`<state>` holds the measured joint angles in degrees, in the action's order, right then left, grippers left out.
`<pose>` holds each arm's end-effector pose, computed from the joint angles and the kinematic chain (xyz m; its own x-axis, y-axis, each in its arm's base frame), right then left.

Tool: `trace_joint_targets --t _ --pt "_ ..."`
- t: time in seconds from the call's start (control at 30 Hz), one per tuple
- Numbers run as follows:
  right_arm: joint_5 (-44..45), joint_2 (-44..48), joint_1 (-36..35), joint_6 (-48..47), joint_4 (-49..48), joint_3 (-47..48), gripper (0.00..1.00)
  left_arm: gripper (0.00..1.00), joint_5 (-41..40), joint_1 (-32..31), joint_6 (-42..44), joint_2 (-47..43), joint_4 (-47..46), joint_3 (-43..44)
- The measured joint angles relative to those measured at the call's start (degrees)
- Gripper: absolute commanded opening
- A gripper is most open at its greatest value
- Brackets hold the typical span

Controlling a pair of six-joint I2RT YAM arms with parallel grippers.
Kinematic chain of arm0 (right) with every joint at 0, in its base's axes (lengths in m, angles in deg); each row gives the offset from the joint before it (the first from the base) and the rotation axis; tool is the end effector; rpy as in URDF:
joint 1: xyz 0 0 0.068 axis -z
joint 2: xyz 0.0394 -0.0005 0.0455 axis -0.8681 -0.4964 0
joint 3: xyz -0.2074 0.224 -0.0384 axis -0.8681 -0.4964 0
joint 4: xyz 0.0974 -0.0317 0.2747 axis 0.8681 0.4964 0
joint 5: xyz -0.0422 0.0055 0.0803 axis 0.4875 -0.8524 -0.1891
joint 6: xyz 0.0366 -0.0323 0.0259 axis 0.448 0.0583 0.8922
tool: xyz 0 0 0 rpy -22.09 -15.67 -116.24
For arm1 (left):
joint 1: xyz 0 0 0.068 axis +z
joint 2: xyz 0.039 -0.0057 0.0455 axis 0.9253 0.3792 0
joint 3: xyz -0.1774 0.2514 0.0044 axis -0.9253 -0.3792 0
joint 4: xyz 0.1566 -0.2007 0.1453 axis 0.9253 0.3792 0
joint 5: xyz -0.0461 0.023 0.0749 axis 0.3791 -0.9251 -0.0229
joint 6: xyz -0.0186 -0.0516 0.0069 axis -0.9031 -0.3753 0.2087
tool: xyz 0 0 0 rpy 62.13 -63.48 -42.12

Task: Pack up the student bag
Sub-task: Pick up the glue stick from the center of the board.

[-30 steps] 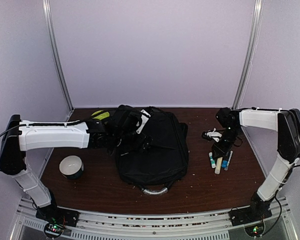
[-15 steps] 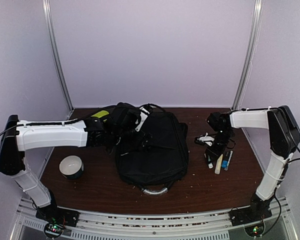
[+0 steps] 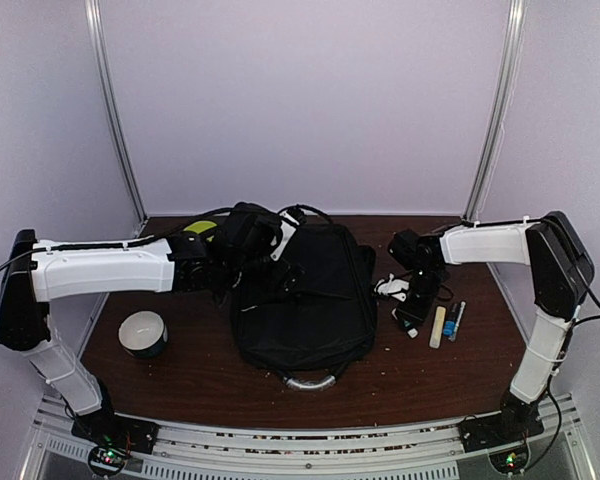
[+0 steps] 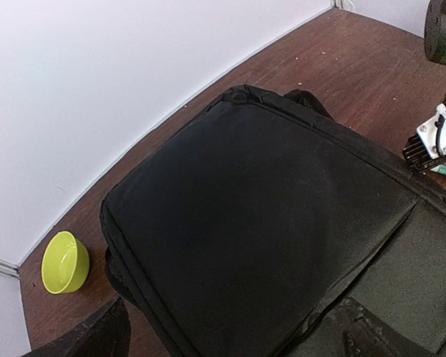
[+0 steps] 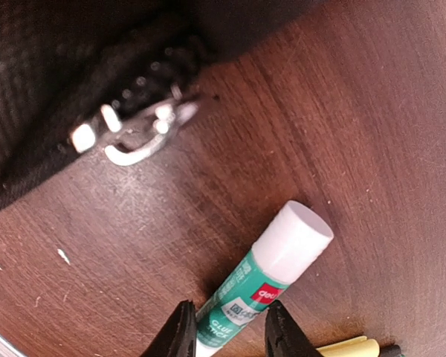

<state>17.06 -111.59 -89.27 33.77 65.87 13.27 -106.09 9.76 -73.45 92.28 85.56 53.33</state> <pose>0.3159 0.1811 0.1785 -0.5431 -0.8284 -0.1373 -0.8396 0.5376 0.0775 0.2300 -0.3341 0.3091 -0.3650 0.4119 -0.8350 0.5095 0.8390 0.1911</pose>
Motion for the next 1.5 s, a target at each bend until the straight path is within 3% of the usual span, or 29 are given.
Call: trace_joint_targets --t 0.3,0.6,0.9,1.13,1.4,1.5 --pt "4.1 1.3 0.0 -3.8 -0.8 -3.5 0.38 0.98 0.3 0.0 0.0 0.2 1.2 0.1" --pt "4.7 2.6 0.1 -2.5 -1.0 -5.0 0.22 0.98 0.3 0.0 0.0 0.2 2.1 0.1" --pt "2.9 1.6 2.6 1.2 -1.0 -3.1 0.32 0.98 0.6 0.0 0.0 0.2 2.3 0.1" --pt "1.6 0.4 3.0 2.4 -0.7 -1.6 0.15 0.98 0.6 0.0 0.0 0.2 2.3 0.1" --pt "0.5 1.2 4.2 2.9 1.2 -0.1 0.11 0.97 0.5 0.0 1.6 0.2 2.3 0.1" --pt "0.1 4.7 4.5 3.2 3.3 0.6 0.1 0.91 1.9 0.0 5.0 0.1 2.3 -0.6"
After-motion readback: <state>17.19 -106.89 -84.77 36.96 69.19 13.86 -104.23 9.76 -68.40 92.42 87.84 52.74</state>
